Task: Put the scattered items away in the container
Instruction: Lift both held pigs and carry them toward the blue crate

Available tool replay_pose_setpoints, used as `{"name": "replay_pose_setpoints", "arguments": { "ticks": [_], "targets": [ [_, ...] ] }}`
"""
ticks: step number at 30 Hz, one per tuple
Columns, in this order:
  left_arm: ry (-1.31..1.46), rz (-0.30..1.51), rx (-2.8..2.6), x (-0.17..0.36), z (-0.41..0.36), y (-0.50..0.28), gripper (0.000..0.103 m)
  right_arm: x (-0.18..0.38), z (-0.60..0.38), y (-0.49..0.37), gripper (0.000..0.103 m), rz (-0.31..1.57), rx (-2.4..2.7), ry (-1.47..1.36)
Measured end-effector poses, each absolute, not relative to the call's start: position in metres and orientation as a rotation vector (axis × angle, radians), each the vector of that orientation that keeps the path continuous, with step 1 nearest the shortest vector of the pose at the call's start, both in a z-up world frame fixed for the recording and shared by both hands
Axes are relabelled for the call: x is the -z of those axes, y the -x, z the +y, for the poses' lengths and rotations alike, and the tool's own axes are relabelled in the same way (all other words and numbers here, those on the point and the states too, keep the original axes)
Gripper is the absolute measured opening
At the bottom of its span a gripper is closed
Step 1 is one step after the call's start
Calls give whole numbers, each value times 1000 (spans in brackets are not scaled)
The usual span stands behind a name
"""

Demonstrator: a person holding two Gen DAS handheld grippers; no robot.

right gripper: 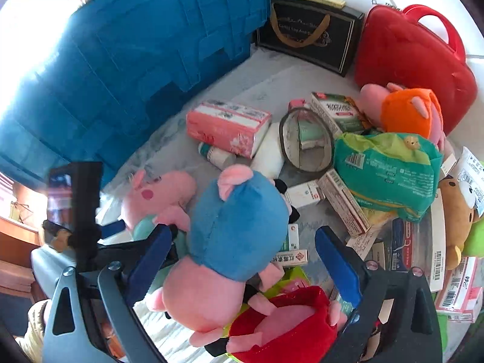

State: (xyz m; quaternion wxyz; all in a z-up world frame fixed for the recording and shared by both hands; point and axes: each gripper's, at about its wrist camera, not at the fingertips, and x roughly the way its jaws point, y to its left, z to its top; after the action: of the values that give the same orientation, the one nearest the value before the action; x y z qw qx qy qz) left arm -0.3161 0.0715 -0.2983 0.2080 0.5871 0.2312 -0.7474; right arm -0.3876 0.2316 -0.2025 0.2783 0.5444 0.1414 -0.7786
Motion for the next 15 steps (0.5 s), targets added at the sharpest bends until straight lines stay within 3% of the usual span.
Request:
{"name": "replay_pose_setpoints", "arguments": {
  "ticks": [5, 8, 11, 13, 15],
  "targets": [
    [-1640, 587, 2103, 307, 73, 322, 95, 263, 228, 387, 86, 345, 1967, -1661],
    [-1643, 554, 2116, 312, 74, 325, 103, 279, 234, 399, 86, 241, 2000, -1689],
    [-1640, 559, 2114, 317, 73, 329, 103, 287, 242, 405, 85, 159, 1991, -1702],
    [-1623, 579, 2148, 316, 72, 324, 98, 282, 247, 403, 75, 107, 1991, -1687],
    [-1607, 599, 2184, 308, 71, 314, 88, 272, 250, 398, 72, 92, 2009, -1658]
  ]
}}
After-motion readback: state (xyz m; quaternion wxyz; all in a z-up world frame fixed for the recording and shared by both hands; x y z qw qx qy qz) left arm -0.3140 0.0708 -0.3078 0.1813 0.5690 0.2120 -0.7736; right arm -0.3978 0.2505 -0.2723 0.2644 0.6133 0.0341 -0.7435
